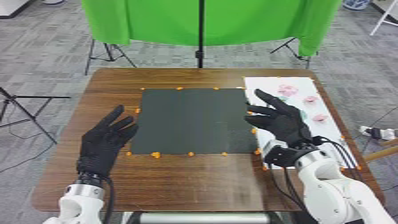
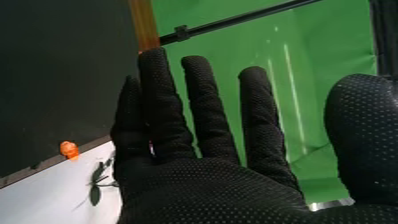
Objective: Arrange flowers
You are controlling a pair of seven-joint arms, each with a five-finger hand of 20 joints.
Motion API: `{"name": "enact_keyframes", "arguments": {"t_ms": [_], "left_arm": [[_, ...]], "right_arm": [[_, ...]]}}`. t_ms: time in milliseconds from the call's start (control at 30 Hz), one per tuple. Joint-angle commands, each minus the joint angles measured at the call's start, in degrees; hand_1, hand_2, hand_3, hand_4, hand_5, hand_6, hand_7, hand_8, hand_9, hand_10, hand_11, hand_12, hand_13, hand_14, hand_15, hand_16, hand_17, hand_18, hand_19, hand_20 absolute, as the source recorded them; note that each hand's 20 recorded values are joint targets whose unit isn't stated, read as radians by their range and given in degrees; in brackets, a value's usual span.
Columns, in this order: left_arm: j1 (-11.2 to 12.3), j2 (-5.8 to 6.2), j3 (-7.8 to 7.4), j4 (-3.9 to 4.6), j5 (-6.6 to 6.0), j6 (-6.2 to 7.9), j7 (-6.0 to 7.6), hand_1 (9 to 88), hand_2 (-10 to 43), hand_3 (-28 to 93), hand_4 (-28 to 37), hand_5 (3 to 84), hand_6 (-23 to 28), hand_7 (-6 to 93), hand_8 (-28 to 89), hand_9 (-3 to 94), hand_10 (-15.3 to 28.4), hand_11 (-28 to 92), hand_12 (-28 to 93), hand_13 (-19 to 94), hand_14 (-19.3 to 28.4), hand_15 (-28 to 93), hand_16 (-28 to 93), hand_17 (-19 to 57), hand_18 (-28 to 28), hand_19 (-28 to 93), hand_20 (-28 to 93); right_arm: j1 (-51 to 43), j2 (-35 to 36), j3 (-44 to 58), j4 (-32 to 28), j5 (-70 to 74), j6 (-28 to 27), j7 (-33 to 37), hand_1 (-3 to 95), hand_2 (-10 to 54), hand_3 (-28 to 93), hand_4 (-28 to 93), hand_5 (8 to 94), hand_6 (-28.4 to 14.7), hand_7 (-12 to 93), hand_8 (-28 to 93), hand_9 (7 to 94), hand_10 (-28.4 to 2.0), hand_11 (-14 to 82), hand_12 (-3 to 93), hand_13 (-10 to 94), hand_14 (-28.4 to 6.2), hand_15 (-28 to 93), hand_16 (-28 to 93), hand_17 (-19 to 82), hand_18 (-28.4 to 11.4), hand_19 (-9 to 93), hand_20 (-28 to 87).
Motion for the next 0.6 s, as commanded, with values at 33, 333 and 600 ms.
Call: {"name": "enact_keyframes", "arguments": {"t_ms": [33,333,600], "left_arm": [[-0.35,0.01,0.39,-0.03,-0.05,0.14,0.14,25.8,8.2,79,-23.3,38.9,9.1,13.9,-11,37.4,20.5,26,11,29,28.4,55,-10,-7.8,24.9,56,11],[-1.43,2.60,0.14,0.13,-0.62,0.48,1.15,26.0,8.2,79,-23.4,38.9,9.0,13.9,-11,37.5,20.5,26,11,29,28.4,55,-9,-7.8,24.8,56,11],[-1.24,4.44,0.08,-0.26,-1.16,0.74,3.11,25.9,8.3,79,-23.3,38.8,9.1,13.8,-11,37.4,20.6,26,11,29,28.4,56,-9,-7.8,24.9,56,11]], "right_arm": [[0.11,0.00,-0.05,-0.60,-0.62,-0.05,-0.05,18.6,7.1,80,-28,40.3,2.9,17,-13,47.9,-16.3,16.5,13.0,39,-20.0,37,12,5,-20.7,55,26],[-0.20,3.38,0.42,-2.72,-3.04,2.89,-0.31,18.7,7.2,80,-28,40.3,2.8,17,-14,48.1,-16.2,16.8,13.0,39,-20.1,37,12,5,-20.8,56,26],[-5.40,11.53,2.36,-7.71,-20.24,16.83,8.08,20.0,3.2,81,-28,43.4,-0.2,17,-13,51.8,-17.8,23.5,13.7,44,-19.3,49,10,10,-22.4,63,28]]}}
